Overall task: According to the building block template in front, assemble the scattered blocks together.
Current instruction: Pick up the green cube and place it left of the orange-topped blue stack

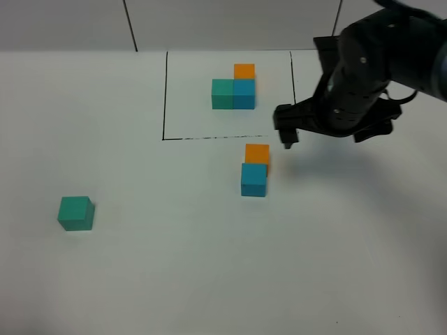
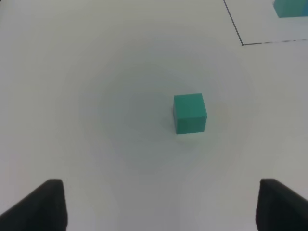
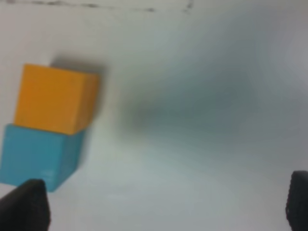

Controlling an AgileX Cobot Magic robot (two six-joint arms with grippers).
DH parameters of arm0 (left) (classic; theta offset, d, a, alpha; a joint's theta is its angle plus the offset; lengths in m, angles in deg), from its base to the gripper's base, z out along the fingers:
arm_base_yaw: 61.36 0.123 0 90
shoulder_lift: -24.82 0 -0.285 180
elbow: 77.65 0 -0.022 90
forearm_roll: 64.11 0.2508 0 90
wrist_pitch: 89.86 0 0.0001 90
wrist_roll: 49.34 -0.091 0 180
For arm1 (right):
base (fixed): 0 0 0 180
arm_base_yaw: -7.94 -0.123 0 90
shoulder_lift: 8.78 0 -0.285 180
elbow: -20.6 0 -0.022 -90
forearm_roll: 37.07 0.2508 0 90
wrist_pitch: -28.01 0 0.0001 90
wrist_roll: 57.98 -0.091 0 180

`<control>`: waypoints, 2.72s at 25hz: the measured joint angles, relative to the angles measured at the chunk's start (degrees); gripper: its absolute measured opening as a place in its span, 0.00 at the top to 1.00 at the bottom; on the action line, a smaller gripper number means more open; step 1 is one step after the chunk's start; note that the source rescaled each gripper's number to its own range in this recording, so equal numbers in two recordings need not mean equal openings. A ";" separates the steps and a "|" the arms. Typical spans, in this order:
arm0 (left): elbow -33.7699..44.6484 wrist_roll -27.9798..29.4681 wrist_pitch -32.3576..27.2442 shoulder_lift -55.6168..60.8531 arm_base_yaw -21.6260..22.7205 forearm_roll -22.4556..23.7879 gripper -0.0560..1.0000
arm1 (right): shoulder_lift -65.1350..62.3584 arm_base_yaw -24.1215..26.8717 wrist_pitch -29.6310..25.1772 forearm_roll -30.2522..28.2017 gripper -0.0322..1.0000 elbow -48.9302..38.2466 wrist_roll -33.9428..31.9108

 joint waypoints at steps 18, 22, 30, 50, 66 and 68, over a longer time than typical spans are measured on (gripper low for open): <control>0.00 0.00 0.00 0.00 0.00 0.00 0.22 | -35.92 18.74 -0.89 2.35 0.00 -24.85 9.54; 0.00 0.00 0.00 0.00 0.00 0.00 0.22 | -47.52 18.74 -5.77 2.29 0.00 -30.72 8.73; 0.00 0.00 0.00 0.00 0.00 0.00 0.22 | -74.41 18.74 -12.42 2.13 0.00 -41.51 8.06; 0.00 0.05 0.00 0.00 0.00 0.00 0.22 | -103.13 18.74 -11.82 5.76 0.07 -48.75 14.53; 0.00 0.05 0.00 0.00 0.00 0.00 0.22 | -105.35 18.90 -11.77 4.76 0.22 -48.75 13.51; 0.00 0.05 0.00 0.00 0.00 0.00 0.22 | -105.35 19.67 -11.77 4.57 0.22 -48.75 13.26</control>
